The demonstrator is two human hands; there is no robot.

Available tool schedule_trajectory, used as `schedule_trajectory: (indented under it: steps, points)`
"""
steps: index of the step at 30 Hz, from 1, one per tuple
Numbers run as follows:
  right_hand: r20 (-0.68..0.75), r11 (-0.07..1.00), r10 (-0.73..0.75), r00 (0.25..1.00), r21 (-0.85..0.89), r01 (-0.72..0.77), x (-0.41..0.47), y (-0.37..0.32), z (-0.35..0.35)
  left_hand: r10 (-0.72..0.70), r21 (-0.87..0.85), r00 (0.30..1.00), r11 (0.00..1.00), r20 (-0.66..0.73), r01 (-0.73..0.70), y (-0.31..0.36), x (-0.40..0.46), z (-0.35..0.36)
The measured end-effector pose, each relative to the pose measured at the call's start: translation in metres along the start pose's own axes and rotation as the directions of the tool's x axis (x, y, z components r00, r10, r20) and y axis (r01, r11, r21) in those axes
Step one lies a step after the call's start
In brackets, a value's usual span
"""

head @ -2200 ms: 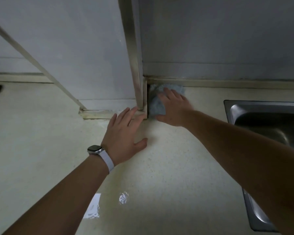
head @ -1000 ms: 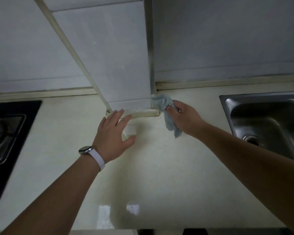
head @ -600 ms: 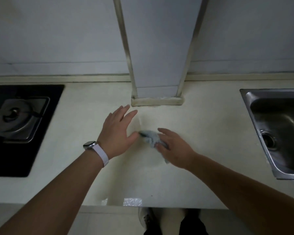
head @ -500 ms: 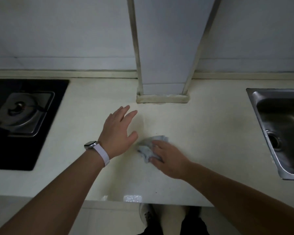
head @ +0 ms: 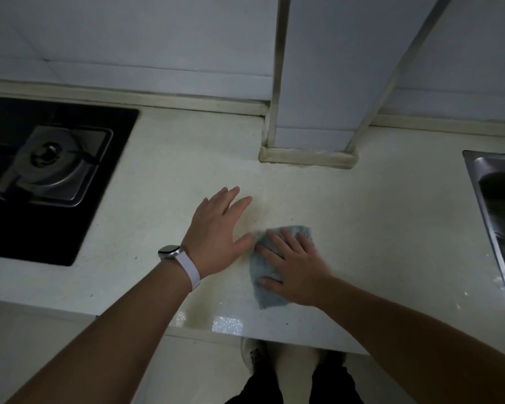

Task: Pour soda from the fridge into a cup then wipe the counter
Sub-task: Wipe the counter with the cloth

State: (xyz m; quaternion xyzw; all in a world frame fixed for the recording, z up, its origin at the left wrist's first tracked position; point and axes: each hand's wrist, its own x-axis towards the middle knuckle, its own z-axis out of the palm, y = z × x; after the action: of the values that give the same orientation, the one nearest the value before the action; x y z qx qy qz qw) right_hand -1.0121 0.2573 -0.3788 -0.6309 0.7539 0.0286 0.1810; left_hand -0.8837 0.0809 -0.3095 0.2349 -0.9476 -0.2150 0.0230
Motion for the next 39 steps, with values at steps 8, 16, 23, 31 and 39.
schedule_trajectory:
  steps: [8, 16, 23, 31, 39]
  points:
    - [-0.055, 0.998, 0.057, 0.997, -0.002, -0.057, 0.041, 0.006, 0.004, -0.062, -0.046, 0.998, 0.997, 0.008, 0.062, -0.015, 0.004, 0.015]
    - [-0.058, 0.995, 0.096, 0.994, 0.015, -0.096, 0.101, 0.017, -0.016, -0.103, -0.094, 0.995, 0.99, -0.014, 0.101, -0.027, 0.016, 0.014]
    - [-0.08, 0.993, 0.12, 0.99, 0.027, -0.118, 0.132, 0.037, -0.027, -0.093, -0.068, 0.994, 0.994, -0.05, 0.089, -0.028, 0.028, 0.017]
    - [-0.099, 0.988, 0.148, 0.984, 0.052, -0.143, 0.124, 0.059, -0.028, -0.068, -0.037, 0.997, 0.997, -0.032, 0.067, -0.006, 0.043, 0.02]
    - [-0.139, 0.975, 0.216, 0.966, 0.079, -0.207, 0.081, 0.108, -0.021, -0.083, -0.014, 0.996, 0.996, -0.039, 0.083, 0.018, 0.058, 0.025]
